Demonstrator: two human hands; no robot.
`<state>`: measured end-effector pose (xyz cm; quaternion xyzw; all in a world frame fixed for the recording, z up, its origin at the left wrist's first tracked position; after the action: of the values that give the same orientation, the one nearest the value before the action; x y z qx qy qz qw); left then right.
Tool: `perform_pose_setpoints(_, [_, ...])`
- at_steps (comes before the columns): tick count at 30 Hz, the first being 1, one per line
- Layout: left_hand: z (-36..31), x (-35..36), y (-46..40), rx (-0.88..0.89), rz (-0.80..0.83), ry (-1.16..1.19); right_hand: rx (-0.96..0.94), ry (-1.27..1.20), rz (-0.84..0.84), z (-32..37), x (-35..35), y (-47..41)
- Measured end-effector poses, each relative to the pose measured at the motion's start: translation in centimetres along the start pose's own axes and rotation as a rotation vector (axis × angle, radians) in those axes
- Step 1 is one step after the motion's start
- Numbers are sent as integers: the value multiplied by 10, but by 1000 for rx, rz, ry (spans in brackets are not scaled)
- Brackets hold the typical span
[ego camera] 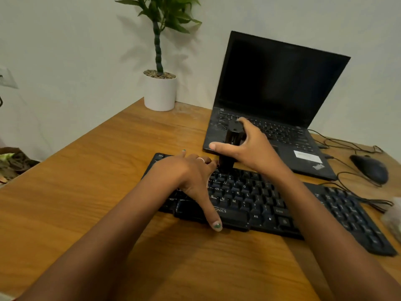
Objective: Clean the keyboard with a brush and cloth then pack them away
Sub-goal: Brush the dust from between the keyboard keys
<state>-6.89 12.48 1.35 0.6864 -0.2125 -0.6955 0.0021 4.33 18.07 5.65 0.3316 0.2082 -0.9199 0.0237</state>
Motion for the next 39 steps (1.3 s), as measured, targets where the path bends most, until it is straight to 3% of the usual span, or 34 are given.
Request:
perform_pose_setpoints(5, [0, 1, 0, 2, 12, -4, -7, 38, -89, -2, 1, 2])
perform_pose_setpoints(9, [-1, 0, 2, -1, 13, -10, 82, 19, 86, 0, -1, 0])
perform_pose_setpoints(13, [-4, -1, 4, 0, 16, -12, -13, 36, -89, 5, -3, 5])
perform_pose_setpoints(17, [-4, -2, 4, 1, 11, -13, 167, -72, 110, -5, 0, 1])
perform_pose_setpoints(22, [-4, 0, 3, 11, 11, 3, 11, 64, -50, 8, -1, 7])
perform_pose_setpoints(26, [-2, 1, 1, 15, 19, 11, 57, -43, 128, 11, 4, 7])
perform_pose_setpoints(30, [-3, 1, 3, 3, 17, 31, -40, 49, -89, 13, 1, 11])
perform_pose_setpoints(34, [-1, 3, 3, -22, 34, 37, 79, -36, 50, 5, -1, 8])
perform_pose_setpoints(39, [-2, 2, 6, -43, 43, 18, -18, 2, -70, 12, -2, 13])
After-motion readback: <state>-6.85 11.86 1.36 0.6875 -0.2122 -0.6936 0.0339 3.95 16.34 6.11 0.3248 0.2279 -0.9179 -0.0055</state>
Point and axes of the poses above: each hand's wrist, its own y-axis away from the middle knuckle, its own x-axis out of the palm, z = x × y, the point moved 6 cm from there along -y, towards the middle knuckle, and after that the axes turned 9 degrees about -z, right-handed, at the moved point
